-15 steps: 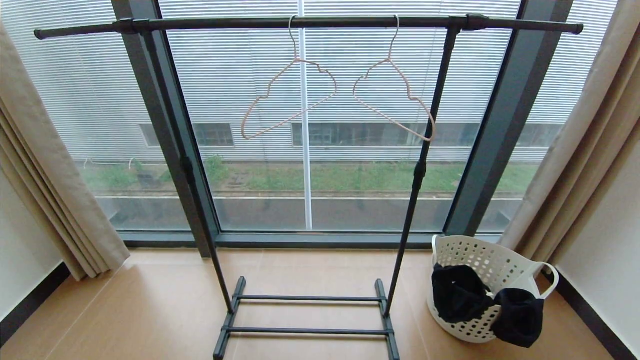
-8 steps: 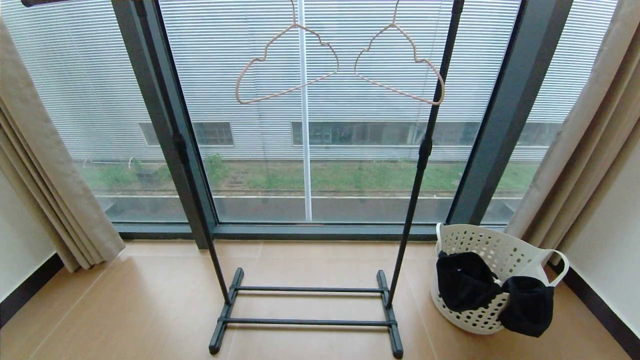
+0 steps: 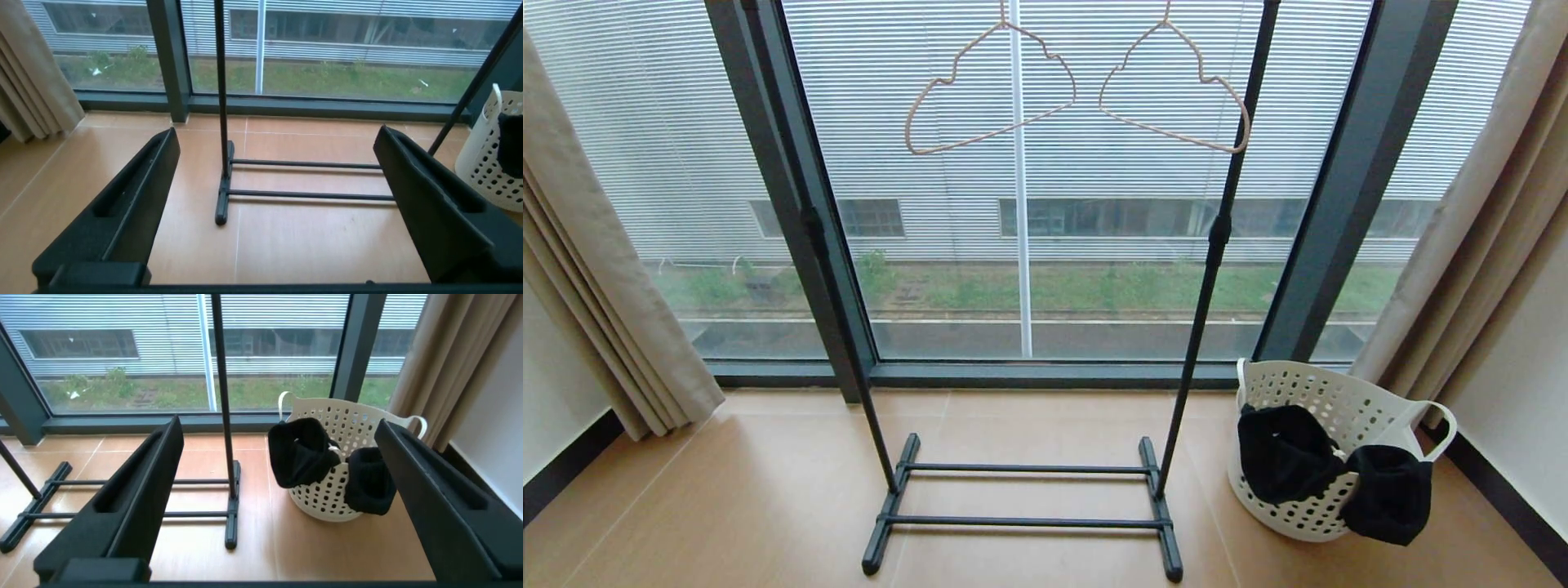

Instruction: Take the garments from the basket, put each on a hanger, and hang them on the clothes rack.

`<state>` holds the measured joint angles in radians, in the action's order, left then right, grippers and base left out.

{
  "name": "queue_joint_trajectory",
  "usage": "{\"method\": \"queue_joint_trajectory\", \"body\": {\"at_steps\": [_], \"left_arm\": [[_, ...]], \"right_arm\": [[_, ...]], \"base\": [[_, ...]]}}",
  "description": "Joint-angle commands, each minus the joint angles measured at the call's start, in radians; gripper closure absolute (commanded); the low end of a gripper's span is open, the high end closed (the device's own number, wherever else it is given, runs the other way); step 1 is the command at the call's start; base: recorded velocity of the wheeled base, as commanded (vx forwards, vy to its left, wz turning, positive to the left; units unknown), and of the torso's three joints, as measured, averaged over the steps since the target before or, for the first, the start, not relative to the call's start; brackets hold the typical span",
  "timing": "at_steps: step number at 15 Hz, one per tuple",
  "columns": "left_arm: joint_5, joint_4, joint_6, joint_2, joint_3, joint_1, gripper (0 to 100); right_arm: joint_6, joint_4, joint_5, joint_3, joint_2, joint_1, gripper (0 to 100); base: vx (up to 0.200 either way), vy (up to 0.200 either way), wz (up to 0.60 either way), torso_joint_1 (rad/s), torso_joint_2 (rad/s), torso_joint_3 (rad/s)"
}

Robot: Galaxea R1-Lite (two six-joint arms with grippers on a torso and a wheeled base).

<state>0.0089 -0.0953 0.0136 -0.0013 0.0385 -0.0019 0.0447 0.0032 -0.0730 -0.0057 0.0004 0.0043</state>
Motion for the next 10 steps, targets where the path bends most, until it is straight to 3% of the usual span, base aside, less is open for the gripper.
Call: {"method": "queue_joint_trajectory", "body": {"at_steps": [1,6,9,10], "left_arm": [[0.0,0.0,0.0,0.001,0.0,0.0,0],[0.0,0.0,0.0,0.001,0.0,-0.001,0],[0.0,0.0,0.0,0.001,0.0,0.0,0],[0.0,0.0,0.0,0.001,0.0,0.0,0]], "right_arm": [[0.0,0.0,-0.001,0.0,0.0,0.0,0],[0.0,0.0,0.001,0.001,0.0,0.0,0],[0.0,0.0,0.001,0.0,0.0,0.0,0],[0.0,0.0,-0.001,0.001,0.0,0.0,0]], "base": [[0.0,0.0,-0.6,-0.002,0.0,0.007],[0.0,0.0,-0.6,0.0,0.0,0.003],[0.0,0.0,0.0,0.0,0.0,0.0],[0.0,-0.2,0.0,0.002,0.01,0.007]]}}
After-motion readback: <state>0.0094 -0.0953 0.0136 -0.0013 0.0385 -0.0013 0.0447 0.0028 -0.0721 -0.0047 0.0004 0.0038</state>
